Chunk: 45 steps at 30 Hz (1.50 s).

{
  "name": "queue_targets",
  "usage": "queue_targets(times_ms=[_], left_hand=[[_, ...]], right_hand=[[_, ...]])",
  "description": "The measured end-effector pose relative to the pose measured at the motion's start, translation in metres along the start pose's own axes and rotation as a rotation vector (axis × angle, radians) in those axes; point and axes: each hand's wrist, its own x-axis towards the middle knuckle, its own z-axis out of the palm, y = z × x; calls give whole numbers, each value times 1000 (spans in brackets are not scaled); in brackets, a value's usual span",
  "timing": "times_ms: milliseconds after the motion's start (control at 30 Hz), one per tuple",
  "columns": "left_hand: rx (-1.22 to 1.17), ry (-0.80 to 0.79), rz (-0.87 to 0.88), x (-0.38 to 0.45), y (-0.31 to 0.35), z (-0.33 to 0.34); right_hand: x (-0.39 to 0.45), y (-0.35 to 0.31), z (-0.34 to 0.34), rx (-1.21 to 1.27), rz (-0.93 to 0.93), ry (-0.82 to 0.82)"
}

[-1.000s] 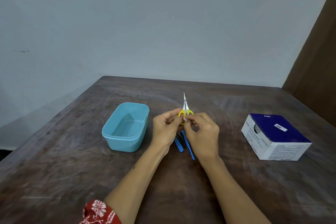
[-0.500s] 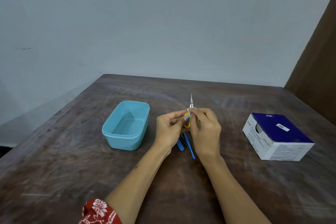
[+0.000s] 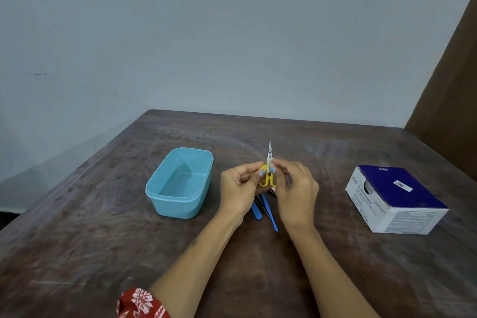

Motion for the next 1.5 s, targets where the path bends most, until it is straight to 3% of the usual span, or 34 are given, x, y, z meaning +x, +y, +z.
queue_targets(times_ms=[133,333,467,667,833,1067,1300,1500], left_hand=[[-72,18,0,1,2,-3],[-88,10,9,2,3,-3],[-161,39,26,3,4,-6],[-158,-8,4,0,5,-2],[-228,67,9,4,5,-6],[-184,28,-9,1,4,0],[-201,130,-19,7,0,-5],[-206,159,-26,8,-1,-6]], right_hand=[[2,0,-2,73,136,3],[1,-2,-3,-73,-33,21],[0,0,-1,41,190,-55],[2,-4,-4,18,69,35],[0,-5,-2,42,236,-67],[0,-2,-2,-61,-85,111],[-2,-2,5,-104,-262,30],[-5,0,5,-149,-238,-133]])
